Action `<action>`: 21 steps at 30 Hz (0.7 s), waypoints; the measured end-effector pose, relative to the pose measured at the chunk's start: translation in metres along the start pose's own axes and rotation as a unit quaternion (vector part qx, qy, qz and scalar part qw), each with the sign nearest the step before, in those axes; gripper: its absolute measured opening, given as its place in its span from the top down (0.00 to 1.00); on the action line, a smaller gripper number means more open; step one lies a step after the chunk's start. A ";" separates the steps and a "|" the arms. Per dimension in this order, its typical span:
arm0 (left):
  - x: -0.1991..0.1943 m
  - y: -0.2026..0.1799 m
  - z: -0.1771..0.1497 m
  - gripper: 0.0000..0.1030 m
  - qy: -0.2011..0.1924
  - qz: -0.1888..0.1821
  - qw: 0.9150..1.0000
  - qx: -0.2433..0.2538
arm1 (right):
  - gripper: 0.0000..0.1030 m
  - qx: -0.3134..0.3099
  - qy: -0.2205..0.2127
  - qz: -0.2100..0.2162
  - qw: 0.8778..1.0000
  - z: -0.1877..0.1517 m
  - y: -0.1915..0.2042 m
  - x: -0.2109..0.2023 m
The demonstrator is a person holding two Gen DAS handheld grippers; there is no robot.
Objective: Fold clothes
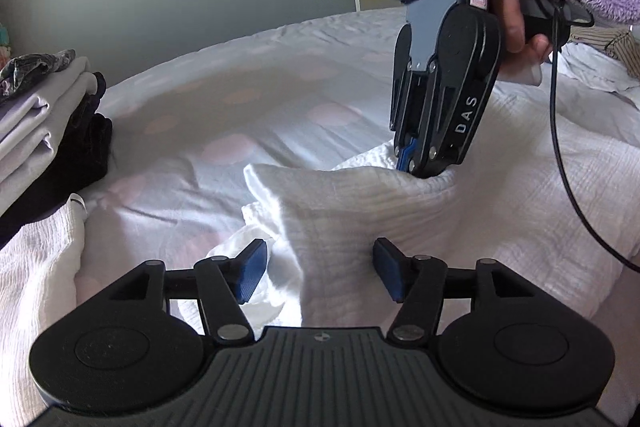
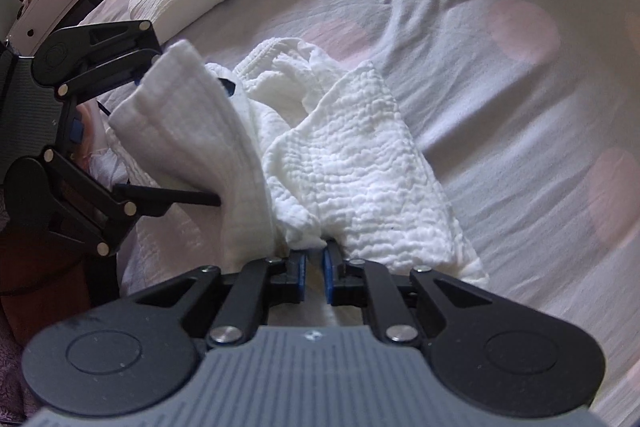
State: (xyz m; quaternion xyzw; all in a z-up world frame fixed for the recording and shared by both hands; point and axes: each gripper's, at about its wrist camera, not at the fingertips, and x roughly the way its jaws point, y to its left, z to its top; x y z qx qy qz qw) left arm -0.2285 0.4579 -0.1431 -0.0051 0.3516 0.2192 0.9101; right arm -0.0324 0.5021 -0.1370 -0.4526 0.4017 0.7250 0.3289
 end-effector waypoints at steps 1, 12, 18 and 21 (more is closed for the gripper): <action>0.005 0.001 0.000 0.31 0.008 -0.002 1.000 -0.003 | 0.88 0.001 -0.001 0.001 1.000 -0.001 0.000 0.000; 0.010 0.007 -0.003 0.78 0.020 -0.056 0.997 -0.041 | 0.88 -0.014 0.005 -0.009 1.000 0.000 0.006 -0.001; -0.003 -0.004 -0.004 0.80 0.014 -0.055 0.998 -0.033 | 0.60 -0.031 -0.026 -0.032 0.999 0.009 0.002 -0.042; -0.008 -0.008 -0.002 0.81 0.005 -0.054 0.998 -0.022 | 0.58 0.006 -0.067 -0.038 0.997 0.019 -0.010 -0.062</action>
